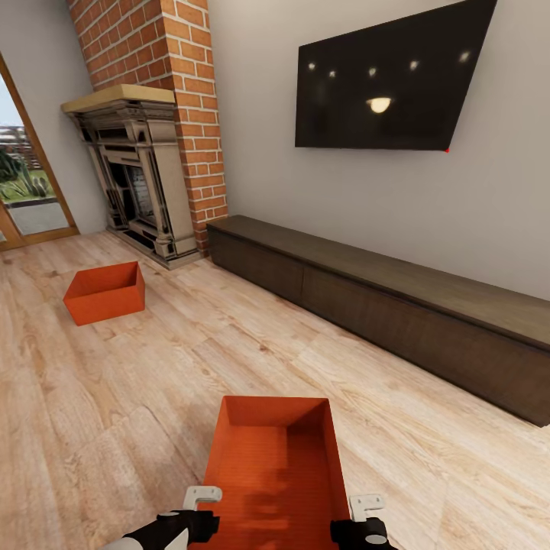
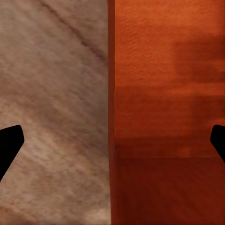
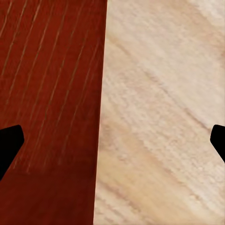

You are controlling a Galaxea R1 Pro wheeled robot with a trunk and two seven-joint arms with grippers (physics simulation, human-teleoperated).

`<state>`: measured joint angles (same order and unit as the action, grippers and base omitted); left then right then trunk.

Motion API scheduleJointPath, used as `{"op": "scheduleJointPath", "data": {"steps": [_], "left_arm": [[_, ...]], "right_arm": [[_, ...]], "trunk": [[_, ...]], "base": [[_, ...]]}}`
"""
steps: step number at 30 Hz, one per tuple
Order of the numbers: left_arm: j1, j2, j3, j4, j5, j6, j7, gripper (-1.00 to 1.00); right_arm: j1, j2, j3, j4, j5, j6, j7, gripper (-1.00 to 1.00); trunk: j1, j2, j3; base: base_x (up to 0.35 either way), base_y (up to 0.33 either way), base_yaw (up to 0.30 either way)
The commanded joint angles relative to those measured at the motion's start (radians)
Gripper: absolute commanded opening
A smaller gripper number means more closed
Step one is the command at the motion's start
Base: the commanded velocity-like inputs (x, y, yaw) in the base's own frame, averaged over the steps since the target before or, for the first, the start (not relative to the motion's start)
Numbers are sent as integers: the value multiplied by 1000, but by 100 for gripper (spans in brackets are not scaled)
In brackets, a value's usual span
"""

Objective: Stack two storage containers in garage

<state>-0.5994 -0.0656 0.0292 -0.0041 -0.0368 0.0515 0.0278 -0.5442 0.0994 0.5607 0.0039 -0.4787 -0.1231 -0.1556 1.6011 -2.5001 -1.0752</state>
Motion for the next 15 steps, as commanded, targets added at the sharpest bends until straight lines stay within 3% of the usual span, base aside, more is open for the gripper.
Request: {"op": "scheduleJointPath", "data": {"steps": [1, 15], "left_arm": [[0, 0, 3, 0, -4, 4, 3, 100], [0, 1, 3, 0, -3, 4, 3, 100]], "right_arm": [[0, 0, 8, 1, -9, -3, -2, 100], [0, 4, 8, 1, -11, -3, -1, 100]], "trunk": [[0, 0, -1], [0, 0, -1]], "base": [[0, 0, 0], [0, 0, 0]]}}
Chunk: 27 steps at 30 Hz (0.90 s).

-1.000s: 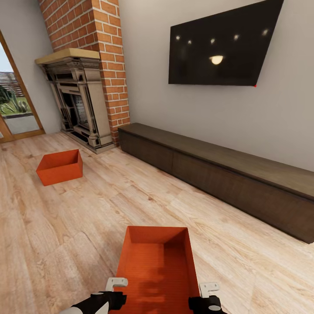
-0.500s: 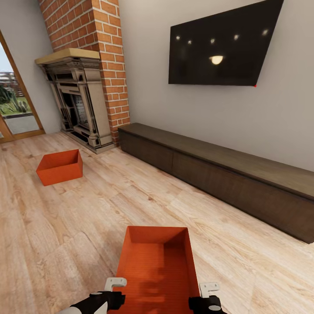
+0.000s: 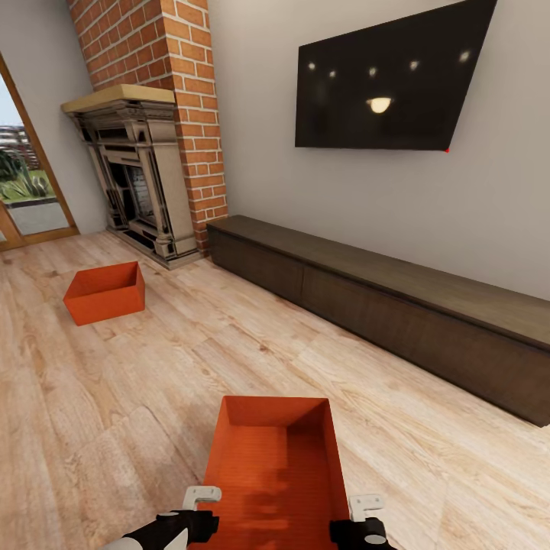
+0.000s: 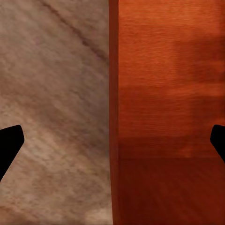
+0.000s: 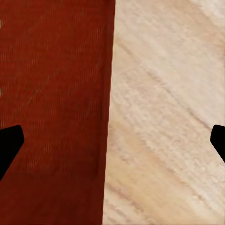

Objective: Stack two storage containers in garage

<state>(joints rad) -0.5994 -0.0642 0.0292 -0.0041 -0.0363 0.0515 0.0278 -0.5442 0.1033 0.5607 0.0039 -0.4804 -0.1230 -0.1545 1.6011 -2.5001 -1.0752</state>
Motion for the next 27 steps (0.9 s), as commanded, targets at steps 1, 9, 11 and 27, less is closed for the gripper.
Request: {"op": "scheduleJointPath", "data": {"steps": [1, 9, 11, 27], "left_arm": [[0, 0, 3, 0, -4, 4, 3, 100], [0, 0, 3, 0, -4, 4, 3, 100], [0, 0, 3, 0, -4, 4, 3, 100], [0, 1, 3, 1, -4, 4, 3, -100]], "right_arm": [[0, 1, 8, 1, -10, -3, -2, 100], [0, 3, 8, 1, -10, -3, 2, 100], [0, 3, 8, 1, -10, -3, 10, 100], [0, 1, 8, 1, -10, -3, 13, -100]], "trunk": [[0, 0, -1], [0, 0, -1], [0, 0, -1], [0, 0, -1]], "base": [[0, 0, 0], [0, 0, 0], [0, 0, 0], [0, 0, 0]]}}
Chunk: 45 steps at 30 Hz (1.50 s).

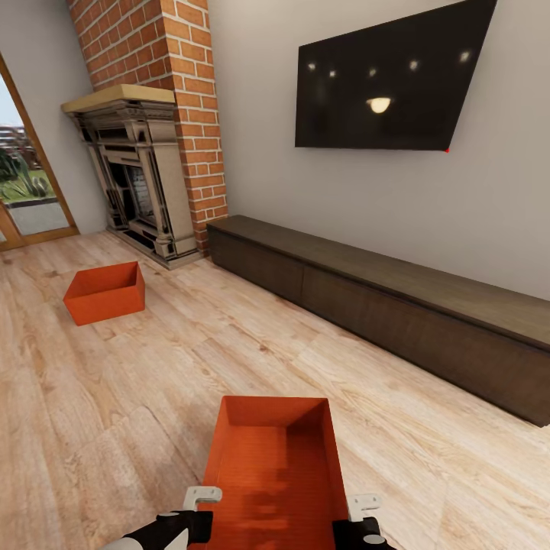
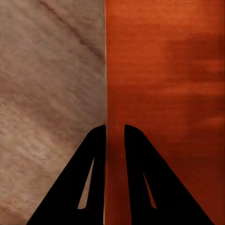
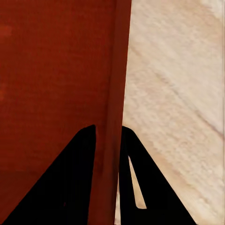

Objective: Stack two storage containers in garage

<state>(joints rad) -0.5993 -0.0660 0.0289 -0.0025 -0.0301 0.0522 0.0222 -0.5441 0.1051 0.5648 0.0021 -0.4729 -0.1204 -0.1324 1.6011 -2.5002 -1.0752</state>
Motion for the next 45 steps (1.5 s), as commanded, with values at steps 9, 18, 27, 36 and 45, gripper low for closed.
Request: {"op": "scheduleJointPath", "data": {"steps": [9, 18, 27, 36, 45], "left_arm": [[-1, 3, 3, -2, -11, 2, 8, -100], [0, 2, 3, -2, -11, 0, 8, -100], [0, 6, 3, -2, -11, 2, 8, -100], [-1, 6, 3, -2, -11, 2, 8, -100], [-1, 6, 3, -2, -11, 2, 8, -100]], "right_arm": [[0, -2, 4, 3, -18, -5, -9, -100], [0, -2, 4, 3, -17, -5, -9, -100], [0, -3, 4, 3, -16, -5, -9, -100], [0, -4, 4, 3, -15, -5, -9, -100], [0, -4, 4, 3, -15, -4, -9, -100]], "trunk": [[0, 0, -1], [0, 0, -1], [-20, 35, 23], [-55, 98, 51], [-89, 161, 79]], "base": [[0, 0, 0], [0, 0, 0], [0, 0, 0], [0, 0, 0], [0, 0, 0]]}}
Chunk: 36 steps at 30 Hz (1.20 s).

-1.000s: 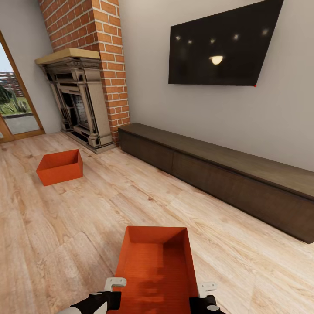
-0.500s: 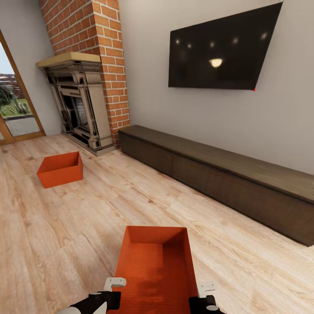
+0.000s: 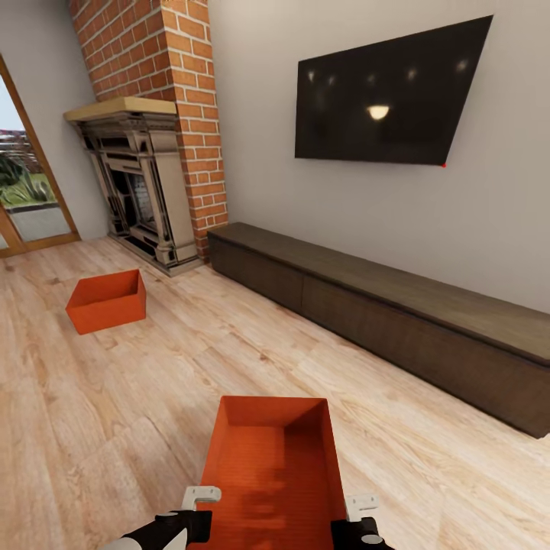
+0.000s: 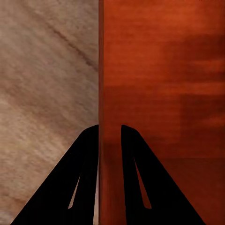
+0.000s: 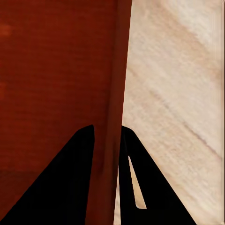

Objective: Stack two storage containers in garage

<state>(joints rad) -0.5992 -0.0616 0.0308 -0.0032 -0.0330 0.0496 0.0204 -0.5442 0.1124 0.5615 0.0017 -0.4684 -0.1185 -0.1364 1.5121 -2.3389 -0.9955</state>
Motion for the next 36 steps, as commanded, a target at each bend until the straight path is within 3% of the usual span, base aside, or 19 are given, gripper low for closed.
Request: {"op": "scheduleJointPath", "data": {"steps": [1, 36], "left_arm": [[-1, 2, 1, -1, -8, 4, 10, -100], [-1, 2, 1, -1, -8, 5, 10, -100]], "right_arm": [[0, -11, 8, 3, -19, -6, -5, -100], [0, -11, 8, 2, -19, -6, -5, -100]], "trunk": [[-4, 7, 2], [-138, 252, 112]], "base": [[0, 0, 0], [0, 0, 0]]}}
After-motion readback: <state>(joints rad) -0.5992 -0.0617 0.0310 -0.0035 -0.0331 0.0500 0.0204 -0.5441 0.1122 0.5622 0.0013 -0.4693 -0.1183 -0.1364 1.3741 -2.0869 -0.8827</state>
